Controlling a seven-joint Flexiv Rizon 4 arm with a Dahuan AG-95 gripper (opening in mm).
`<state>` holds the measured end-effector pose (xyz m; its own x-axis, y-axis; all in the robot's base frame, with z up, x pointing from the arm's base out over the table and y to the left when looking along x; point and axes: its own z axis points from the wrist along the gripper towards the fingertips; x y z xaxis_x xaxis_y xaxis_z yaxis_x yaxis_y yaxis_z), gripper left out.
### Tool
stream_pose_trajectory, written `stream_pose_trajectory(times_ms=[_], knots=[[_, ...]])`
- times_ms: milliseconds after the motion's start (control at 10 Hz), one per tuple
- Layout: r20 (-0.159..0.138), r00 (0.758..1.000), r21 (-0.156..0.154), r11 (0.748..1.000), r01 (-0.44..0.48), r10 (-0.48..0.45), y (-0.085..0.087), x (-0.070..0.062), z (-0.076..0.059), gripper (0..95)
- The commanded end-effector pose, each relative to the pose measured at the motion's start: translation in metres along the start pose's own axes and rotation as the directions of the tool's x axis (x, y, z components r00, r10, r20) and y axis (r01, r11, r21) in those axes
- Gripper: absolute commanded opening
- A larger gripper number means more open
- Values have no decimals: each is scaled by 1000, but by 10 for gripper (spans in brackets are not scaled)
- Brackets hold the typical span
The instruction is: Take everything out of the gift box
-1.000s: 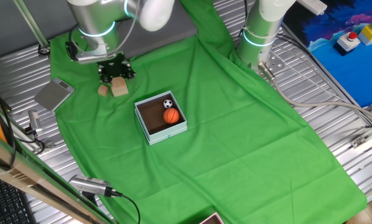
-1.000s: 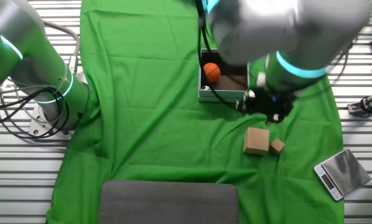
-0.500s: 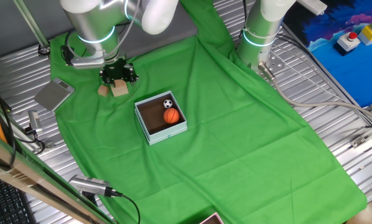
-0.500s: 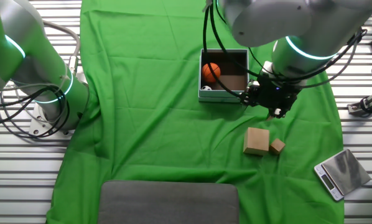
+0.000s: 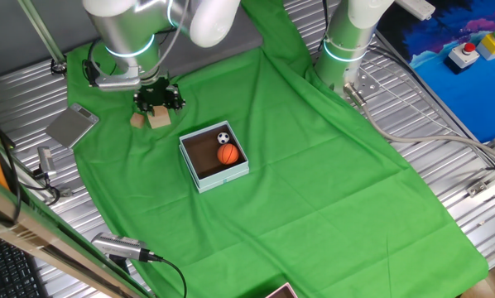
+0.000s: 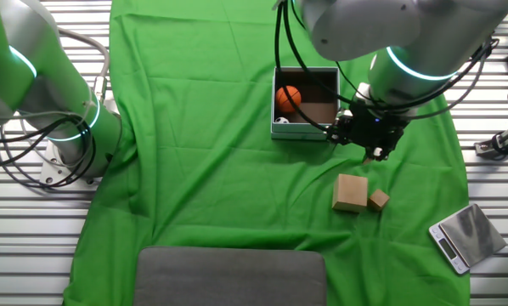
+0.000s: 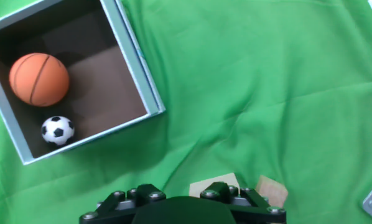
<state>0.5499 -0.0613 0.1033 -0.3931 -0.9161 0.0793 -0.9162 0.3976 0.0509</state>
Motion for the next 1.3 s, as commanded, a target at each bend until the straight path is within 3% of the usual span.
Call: stream_pose_trajectory(times_ms=[100, 300, 900, 1000, 1200, 1300], knots=[[12, 1000, -17, 1000, -16, 16, 2, 0, -1, 380], [38, 999, -34, 999, -4, 5, 2, 0, -1, 380], [43, 999, -58, 998, 2, 0, 2, 0, -1, 380], [60, 998, -73, 997, -20, 25, 4, -7, 0, 380], [54, 997, -83, 995, -59, 63, 15, -22, -3, 380], [49, 993, -92, 990, -103, 108, 34, -38, -8, 380]])
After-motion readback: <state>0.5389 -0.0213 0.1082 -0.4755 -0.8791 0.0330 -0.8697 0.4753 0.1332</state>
